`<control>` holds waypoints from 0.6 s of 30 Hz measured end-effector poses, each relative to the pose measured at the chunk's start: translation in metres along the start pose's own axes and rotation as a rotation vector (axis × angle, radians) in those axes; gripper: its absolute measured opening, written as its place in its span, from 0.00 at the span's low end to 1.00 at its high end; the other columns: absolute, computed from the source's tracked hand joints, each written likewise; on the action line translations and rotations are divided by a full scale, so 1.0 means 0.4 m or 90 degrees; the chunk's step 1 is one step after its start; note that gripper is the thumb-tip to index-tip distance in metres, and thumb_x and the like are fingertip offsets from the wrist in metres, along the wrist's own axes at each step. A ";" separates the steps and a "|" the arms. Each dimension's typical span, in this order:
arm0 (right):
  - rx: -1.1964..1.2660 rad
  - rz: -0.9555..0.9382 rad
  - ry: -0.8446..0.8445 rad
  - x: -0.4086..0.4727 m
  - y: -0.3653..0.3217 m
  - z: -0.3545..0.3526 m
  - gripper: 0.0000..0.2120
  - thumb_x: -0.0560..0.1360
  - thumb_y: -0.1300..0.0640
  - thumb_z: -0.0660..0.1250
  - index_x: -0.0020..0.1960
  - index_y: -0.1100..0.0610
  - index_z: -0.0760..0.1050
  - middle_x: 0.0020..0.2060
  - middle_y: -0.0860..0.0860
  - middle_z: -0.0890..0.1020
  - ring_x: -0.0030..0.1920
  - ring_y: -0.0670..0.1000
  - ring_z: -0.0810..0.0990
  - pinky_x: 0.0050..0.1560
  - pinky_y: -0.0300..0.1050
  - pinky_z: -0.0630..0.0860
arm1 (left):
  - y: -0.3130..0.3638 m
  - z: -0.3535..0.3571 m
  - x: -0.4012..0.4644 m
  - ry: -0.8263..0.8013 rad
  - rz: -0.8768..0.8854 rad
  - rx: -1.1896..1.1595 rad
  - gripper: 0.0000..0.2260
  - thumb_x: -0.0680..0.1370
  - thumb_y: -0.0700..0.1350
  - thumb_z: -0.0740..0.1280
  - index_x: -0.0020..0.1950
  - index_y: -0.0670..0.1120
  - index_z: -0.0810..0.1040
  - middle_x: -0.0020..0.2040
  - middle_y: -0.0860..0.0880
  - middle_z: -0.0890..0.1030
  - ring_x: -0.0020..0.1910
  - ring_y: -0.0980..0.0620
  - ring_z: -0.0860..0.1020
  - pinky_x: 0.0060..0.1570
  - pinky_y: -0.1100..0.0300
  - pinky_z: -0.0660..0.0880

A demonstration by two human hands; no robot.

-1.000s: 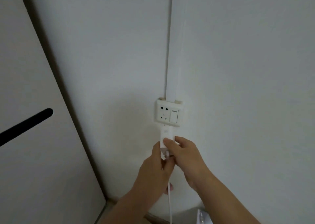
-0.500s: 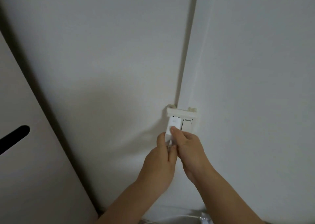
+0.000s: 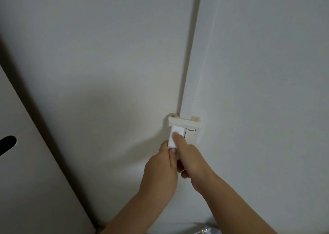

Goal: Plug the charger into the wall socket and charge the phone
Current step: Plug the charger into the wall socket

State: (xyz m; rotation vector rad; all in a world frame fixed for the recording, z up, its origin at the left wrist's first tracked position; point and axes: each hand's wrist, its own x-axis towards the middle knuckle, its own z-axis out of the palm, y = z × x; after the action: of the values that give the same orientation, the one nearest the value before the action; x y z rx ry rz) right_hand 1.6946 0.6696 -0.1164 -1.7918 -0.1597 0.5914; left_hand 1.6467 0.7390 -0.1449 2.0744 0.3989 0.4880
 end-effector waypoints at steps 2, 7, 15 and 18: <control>-0.002 0.013 -0.024 -0.001 -0.002 -0.001 0.25 0.76 0.41 0.53 0.25 0.53 0.66 0.15 0.43 0.68 0.16 0.41 0.64 0.19 0.34 0.61 | -0.006 0.000 0.003 0.012 0.008 0.003 0.15 0.79 0.49 0.49 0.62 0.52 0.69 0.37 0.55 0.77 0.39 0.56 0.77 0.36 0.64 0.69; 0.064 0.035 -0.027 0.005 -0.010 0.002 0.25 0.77 0.43 0.55 0.25 0.53 0.66 0.12 0.43 0.67 0.13 0.41 0.63 0.14 0.29 0.60 | -0.016 -0.010 0.020 0.032 0.034 0.026 0.14 0.79 0.49 0.51 0.56 0.49 0.73 0.30 0.56 0.73 0.31 0.59 0.73 0.29 0.69 0.67; 0.111 0.065 -0.019 0.029 -0.020 -0.008 0.31 0.76 0.41 0.55 0.16 0.51 0.66 0.12 0.44 0.65 0.13 0.42 0.60 0.15 0.33 0.57 | -0.010 -0.008 0.047 0.055 0.053 0.000 0.14 0.78 0.45 0.53 0.59 0.52 0.75 0.29 0.57 0.73 0.28 0.59 0.74 0.30 0.73 0.69; 0.106 0.063 -0.033 0.039 -0.018 -0.009 0.28 0.76 0.41 0.54 0.19 0.50 0.66 0.12 0.44 0.66 0.13 0.42 0.61 0.15 0.33 0.57 | -0.014 -0.007 0.056 0.056 0.052 -0.008 0.15 0.78 0.44 0.54 0.59 0.52 0.75 0.29 0.58 0.74 0.31 0.64 0.76 0.32 0.75 0.69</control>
State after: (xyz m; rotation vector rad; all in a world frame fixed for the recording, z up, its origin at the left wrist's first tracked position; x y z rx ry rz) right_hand 1.7109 0.6751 -0.1140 -1.6308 -0.0561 0.7017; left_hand 1.6641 0.7541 -0.1441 2.0679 0.3616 0.6302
